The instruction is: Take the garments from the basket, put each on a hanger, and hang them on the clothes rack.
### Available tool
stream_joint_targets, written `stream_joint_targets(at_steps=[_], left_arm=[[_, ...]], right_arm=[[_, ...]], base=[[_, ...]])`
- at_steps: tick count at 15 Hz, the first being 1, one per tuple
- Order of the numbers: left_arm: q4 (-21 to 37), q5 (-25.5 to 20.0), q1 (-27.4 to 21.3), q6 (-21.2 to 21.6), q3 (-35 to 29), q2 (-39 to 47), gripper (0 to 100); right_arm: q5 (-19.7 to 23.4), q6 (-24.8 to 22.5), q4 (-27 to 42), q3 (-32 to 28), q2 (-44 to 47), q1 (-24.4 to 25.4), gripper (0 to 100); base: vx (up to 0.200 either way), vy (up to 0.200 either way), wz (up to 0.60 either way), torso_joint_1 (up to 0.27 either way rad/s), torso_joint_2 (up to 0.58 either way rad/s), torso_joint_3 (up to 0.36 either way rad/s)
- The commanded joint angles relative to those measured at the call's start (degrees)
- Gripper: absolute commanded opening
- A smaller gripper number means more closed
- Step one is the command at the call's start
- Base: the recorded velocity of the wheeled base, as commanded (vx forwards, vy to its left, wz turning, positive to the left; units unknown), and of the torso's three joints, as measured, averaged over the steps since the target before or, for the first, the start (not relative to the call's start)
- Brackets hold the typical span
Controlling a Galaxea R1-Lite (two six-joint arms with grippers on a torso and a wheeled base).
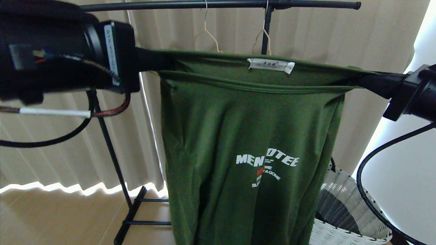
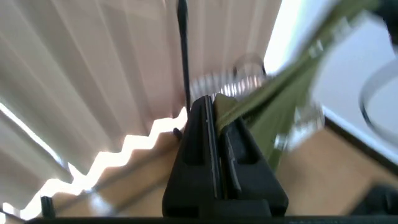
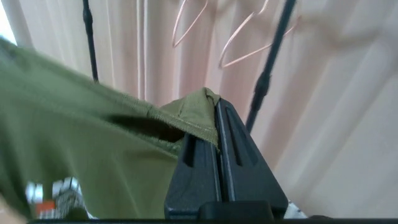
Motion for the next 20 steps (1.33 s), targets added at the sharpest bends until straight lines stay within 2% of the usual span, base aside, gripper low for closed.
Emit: stream_joint_targets(at_steps=[1, 3, 4, 6, 10, 14, 20], left_arm=[[-1.0, 0.5, 1.2, 0.1, -5.3, 6.9, 0], [-1.0, 0.5, 1.2, 0.1, -4.8, 7.4, 0], [-1.1, 0.5, 1.2, 0.3, -0.9, 7.5, 0], [-1.8, 0.5, 1.1, 0.4, 2.5, 7.3, 0], [-5.3, 0.5, 1.1, 0.8, 2.0, 6.6, 0], [-5.3, 0.5, 1.1, 1.1, 4.4, 4.8, 0], [-5.6, 0.4, 1.1, 1.1, 4.0, 4.7, 0]], right_arm=[[0.0, 0.0, 1.7, 0.9, -4.0, -0.1, 0], [0.0, 0.0, 2.8, 2.0, -5.0, -0.1, 0], [0.0, 0.0, 3.5, 5.3, -6.2, -0.1, 0], [0.0, -0.1, 3.4, 6.9, -6.1, -0.1, 0], [0.0, -0.1, 3.2, 3.6, -4.6, -0.1, 0], [0.0, -0.1, 2.8, 3.9, -3.1, -0.1, 0], [0.0, -0.2, 2.8, 3.9, -2.5, -0.1, 0]], base=[[0.0, 0.0, 0.0, 0.0, 0.0, 0.0], [0.0, 0.0, 0.0, 0.0, 0.0, 0.0], [0.0, 0.0, 0.0, 0.0, 0.0, 0.0], [0.0, 0.0, 0.0, 0.0, 0.0, 0.0], [0.0, 0.0, 0.0, 0.0, 0.0, 0.0], [0.0, 0.0, 0.0, 0.0, 0.0, 0.0], [0.0, 0.0, 0.0, 0.0, 0.0, 0.0]])
